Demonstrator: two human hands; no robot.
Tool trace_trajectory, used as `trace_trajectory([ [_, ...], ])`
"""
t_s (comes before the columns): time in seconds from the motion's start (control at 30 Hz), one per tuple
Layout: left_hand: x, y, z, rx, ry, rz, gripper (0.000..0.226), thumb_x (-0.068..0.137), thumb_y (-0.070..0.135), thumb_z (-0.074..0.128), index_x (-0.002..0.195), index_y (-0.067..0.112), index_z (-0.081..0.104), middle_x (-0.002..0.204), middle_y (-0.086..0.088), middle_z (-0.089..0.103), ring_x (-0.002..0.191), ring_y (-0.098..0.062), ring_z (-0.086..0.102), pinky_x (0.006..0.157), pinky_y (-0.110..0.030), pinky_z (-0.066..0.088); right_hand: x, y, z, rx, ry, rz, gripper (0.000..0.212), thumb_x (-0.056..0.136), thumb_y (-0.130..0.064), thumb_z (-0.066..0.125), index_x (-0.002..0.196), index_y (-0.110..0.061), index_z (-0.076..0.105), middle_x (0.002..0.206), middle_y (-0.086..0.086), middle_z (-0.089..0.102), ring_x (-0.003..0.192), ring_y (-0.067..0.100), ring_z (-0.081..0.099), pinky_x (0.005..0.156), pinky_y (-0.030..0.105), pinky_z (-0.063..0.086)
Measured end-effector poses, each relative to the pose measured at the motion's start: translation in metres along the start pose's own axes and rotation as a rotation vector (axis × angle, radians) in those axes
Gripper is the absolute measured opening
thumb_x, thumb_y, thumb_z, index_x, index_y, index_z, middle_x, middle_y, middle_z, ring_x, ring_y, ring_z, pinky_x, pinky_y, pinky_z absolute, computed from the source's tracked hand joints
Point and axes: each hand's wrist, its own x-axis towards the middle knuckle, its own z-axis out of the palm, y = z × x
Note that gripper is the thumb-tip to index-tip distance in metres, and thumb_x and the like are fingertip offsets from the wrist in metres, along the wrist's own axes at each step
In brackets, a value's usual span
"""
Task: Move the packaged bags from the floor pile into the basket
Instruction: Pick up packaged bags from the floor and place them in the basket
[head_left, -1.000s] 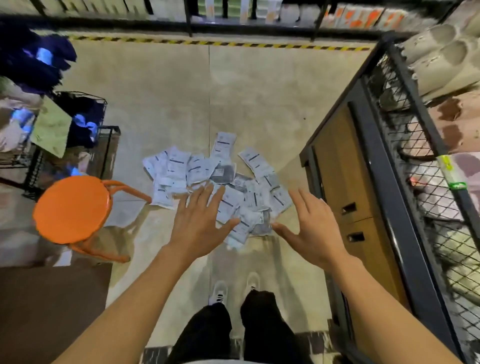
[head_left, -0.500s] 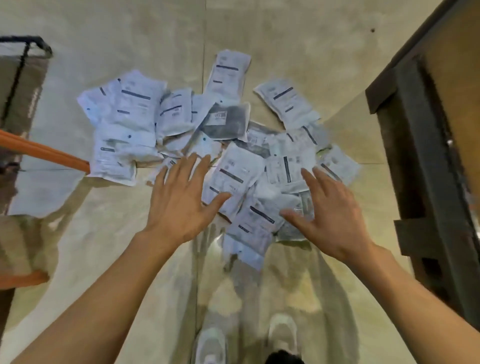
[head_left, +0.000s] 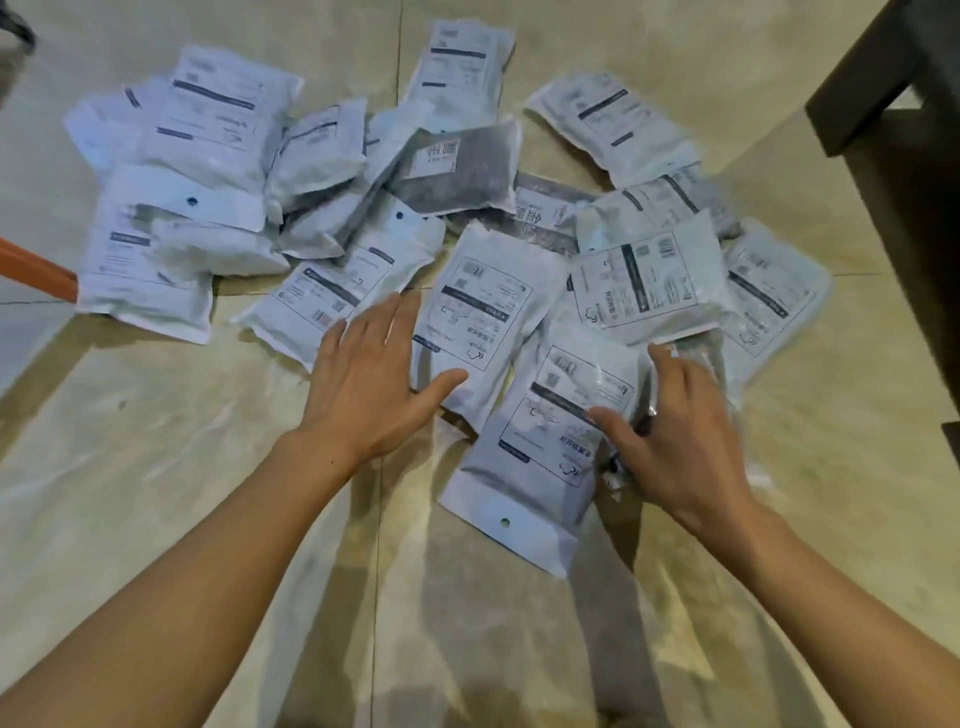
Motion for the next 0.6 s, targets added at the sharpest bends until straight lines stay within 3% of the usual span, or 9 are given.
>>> trace_trajectory([
  [0.1, -0.008, -0.001, -0.005, -0.028, 0.006, -0.015, 0.107, 0.082, 0.087, 0.017, 0.165, 0.019, 0.017, 0.169, -0.007, 0.03, 0.154, -0.027, 0.032, 0.125, -0.051, 0.024, -0.016, -0.01, 0.007, 0.256, -0.014, 0.209, 0.079, 0.089, -0.043, 0.079, 0.148, -0.006, 0.042, 0.136, 0.018, 0.055, 0.129, 0.036, 0.05, 0.1, 0.042, 0.042],
  [0.2, -0.014, -0.004, -0.004, -0.065, 0.017, -0.035, 0.103, 0.085, 0.085, 0.023, 0.164, 0.019, 0.02, 0.168, -0.007, 0.033, 0.152, -0.027, 0.035, 0.123, -0.051, 0.028, -0.019, -0.023, 0.019, 0.529, -0.069, 0.488, 0.063, 0.077, -0.051, 0.086, 0.117, -0.014, 0.054, 0.116, 0.007, 0.07, 0.111, 0.03, 0.066, 0.09, 0.042, 0.053],
  [0.33, -0.012, -0.008, -0.001, -0.08, 0.006, -0.063, 0.105, 0.082, 0.086, 0.02, 0.164, 0.019, 0.02, 0.168, -0.006, 0.032, 0.152, -0.026, 0.035, 0.123, -0.049, 0.029, -0.005, -0.035, 0.051, 0.766, -0.136, 0.581, 0.092, 0.041, -0.072, 0.084, 0.114, -0.02, 0.064, 0.105, -0.003, 0.077, 0.097, 0.022, 0.074, 0.087, 0.045, 0.062],
  [0.4, -0.01, -0.01, -0.003, -0.09, -0.001, -0.069, 0.105, 0.082, 0.086, 0.02, 0.163, 0.019, 0.02, 0.168, -0.006, 0.033, 0.152, -0.026, 0.035, 0.122, -0.05, 0.03, 0.002, -0.04, 0.063, 0.793, -0.182, 0.593, 0.09, 0.036, -0.07, 0.087, 0.109, -0.021, 0.068, 0.102, -0.002, 0.079, 0.093, 0.024, 0.076, 0.086, 0.047, 0.063],
  [0.53, -0.006, -0.011, -0.01, -0.18, -0.018, -0.1, 0.092, 0.093, 0.077, 0.043, 0.162, 0.019, 0.024, 0.165, -0.006, 0.036, 0.148, -0.028, 0.039, 0.118, -0.048, 0.033, 0.002, -0.054, 0.053, 0.987, -0.214, 0.607, 0.029, 0.077, -0.023, 0.09, 0.102, -0.015, 0.076, 0.098, 0.006, 0.081, 0.083, 0.022, 0.079, 0.069, 0.033, 0.063],
  [0.6, 0.006, -0.015, -0.01, -0.249, -0.042, -0.146, 0.089, 0.094, 0.071, 0.05, 0.162, 0.02, 0.024, 0.166, -0.006, 0.035, 0.148, -0.029, 0.039, 0.116, -0.048, 0.034, 0.003, -0.05, 0.047, 1.061, -0.199, 0.589, 0.026, 0.085, -0.011, 0.083, 0.108, -0.01, 0.073, 0.098, 0.009, 0.081, 0.08, 0.023, 0.08, 0.062, 0.03, 0.062],
])
